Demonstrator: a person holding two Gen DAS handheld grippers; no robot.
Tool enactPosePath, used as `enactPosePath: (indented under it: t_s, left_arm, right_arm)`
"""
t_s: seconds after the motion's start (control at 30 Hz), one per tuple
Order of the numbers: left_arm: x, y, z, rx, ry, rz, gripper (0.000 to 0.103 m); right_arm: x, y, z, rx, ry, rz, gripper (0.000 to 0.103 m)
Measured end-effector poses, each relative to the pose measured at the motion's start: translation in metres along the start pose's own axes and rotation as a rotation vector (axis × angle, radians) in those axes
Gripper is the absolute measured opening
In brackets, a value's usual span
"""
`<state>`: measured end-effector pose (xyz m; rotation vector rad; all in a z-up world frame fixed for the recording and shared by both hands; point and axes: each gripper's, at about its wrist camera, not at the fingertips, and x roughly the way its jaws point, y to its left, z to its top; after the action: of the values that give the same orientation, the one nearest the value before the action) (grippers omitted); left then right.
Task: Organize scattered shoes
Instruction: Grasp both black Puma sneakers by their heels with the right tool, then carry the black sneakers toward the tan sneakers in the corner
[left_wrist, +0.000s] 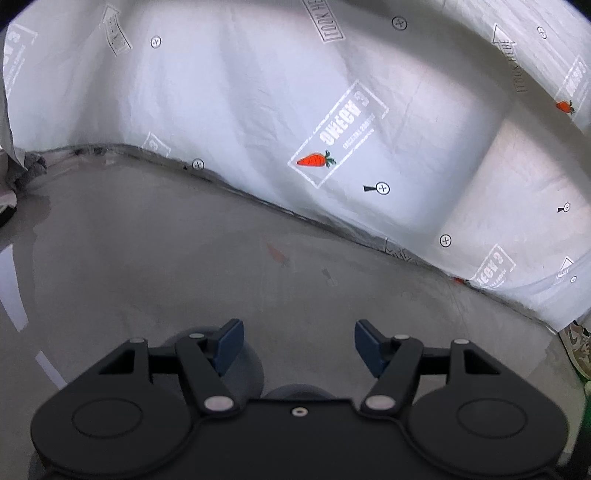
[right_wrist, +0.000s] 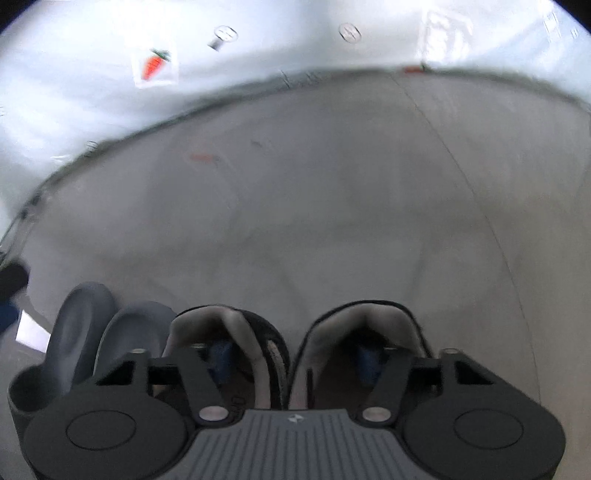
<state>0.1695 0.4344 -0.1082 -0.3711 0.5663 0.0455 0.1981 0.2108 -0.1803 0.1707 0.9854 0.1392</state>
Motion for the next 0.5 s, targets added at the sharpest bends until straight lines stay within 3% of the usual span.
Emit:
enactPosePath:
  t_s: [0.2,0.5]
  left_arm:
    - [-0.02,-0.001,-0.004,0.015,-0.025,0.008,0.067]
    - [-0.066,-0.027,-0.02,0.026,-0.1,-0.042,0.068]
  right_arm:
    - [-0.041,-0.008,-0.027,-0.1,-0.216,0.098,0.043]
    - [-0.121,0.013,-0.048,-0.307,-0.642,0.007,0.043]
